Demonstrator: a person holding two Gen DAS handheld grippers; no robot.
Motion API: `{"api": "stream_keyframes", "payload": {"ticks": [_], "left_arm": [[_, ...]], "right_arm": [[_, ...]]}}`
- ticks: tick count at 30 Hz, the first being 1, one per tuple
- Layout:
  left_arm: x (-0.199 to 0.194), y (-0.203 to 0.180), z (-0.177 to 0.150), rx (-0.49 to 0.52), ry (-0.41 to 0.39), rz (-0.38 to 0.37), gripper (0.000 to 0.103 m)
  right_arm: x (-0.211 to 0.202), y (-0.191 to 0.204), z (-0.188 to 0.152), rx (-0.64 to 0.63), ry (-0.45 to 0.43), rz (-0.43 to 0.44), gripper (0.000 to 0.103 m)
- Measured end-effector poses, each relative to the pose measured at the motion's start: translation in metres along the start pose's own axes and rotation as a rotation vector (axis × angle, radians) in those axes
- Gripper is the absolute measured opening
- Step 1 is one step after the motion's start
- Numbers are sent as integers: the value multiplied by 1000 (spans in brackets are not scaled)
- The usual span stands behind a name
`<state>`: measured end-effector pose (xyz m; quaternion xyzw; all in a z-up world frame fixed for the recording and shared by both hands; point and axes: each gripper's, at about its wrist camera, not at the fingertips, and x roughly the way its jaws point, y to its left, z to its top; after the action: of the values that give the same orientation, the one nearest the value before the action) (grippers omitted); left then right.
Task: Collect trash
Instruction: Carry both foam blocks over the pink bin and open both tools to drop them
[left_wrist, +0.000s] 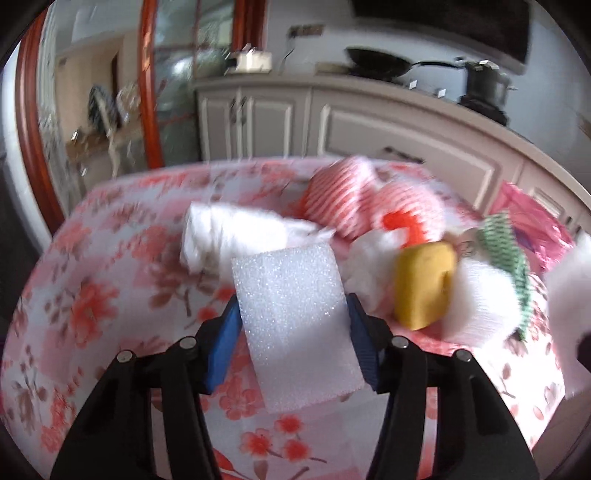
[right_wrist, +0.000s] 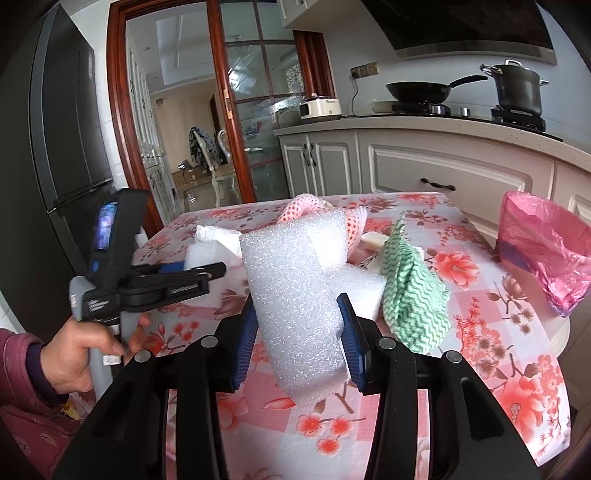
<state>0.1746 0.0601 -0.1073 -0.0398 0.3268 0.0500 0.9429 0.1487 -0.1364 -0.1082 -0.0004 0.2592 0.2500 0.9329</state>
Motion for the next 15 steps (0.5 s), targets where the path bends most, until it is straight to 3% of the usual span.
{"api": "stream_keyframes", "payload": {"ticks": [6, 15], "left_arm": [[-38, -23, -2, 87, -120, -61, 54], [-73, -69, -3, 205, -214, -196, 55]], "right_arm": [[-5, -9, 0, 34, -30, -58, 42], [-14, -32, -2, 83, -63, -129, 42]]}}
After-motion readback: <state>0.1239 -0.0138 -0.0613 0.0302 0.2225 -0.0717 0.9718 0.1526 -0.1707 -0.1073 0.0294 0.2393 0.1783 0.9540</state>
